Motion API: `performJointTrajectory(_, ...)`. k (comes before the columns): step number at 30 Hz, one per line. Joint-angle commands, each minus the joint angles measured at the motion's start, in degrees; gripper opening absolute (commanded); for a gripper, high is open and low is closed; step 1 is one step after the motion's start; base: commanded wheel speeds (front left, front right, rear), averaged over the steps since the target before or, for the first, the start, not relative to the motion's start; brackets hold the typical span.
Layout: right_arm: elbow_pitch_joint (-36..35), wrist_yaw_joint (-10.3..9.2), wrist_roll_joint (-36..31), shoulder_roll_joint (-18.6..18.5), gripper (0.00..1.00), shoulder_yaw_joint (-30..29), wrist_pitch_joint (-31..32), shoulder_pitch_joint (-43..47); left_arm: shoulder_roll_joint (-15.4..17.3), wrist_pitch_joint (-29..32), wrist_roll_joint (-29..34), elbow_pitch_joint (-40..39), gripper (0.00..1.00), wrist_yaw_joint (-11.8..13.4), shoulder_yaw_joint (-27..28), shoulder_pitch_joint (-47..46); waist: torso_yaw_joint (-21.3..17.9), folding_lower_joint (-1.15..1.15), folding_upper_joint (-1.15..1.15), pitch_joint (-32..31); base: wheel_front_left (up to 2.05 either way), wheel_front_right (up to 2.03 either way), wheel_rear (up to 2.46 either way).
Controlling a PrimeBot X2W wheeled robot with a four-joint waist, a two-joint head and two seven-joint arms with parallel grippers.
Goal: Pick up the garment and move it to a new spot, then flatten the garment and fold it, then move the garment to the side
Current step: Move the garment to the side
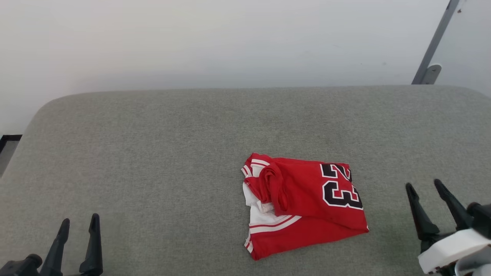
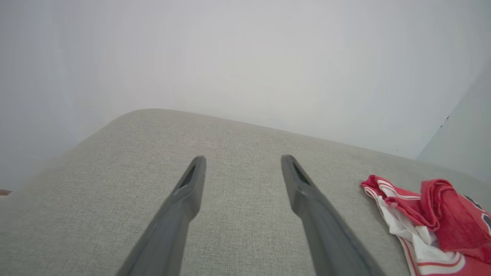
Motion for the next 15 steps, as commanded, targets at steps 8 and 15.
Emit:
performJointTrajectory(8,0.34,0.0,-0.73,2.02,1.0,-2.64,-0.6,2.31,-0.42,-0.26,0.26,0.03,1.0,-0.17,0.13,0.24,1.29,0.0,0.0,-0.14,0.0,0.0,0.0)
performJointTrajectory(15,-0.12,0.0,-1.5,3.63,1.0,-4.24,-0.57,3.94,0.03,-0.27,0.08,0.44,1.0,-0.17,-0.05,0.33,1.59,0.0,0.0,-0.3,0.0,0.0,0.0)
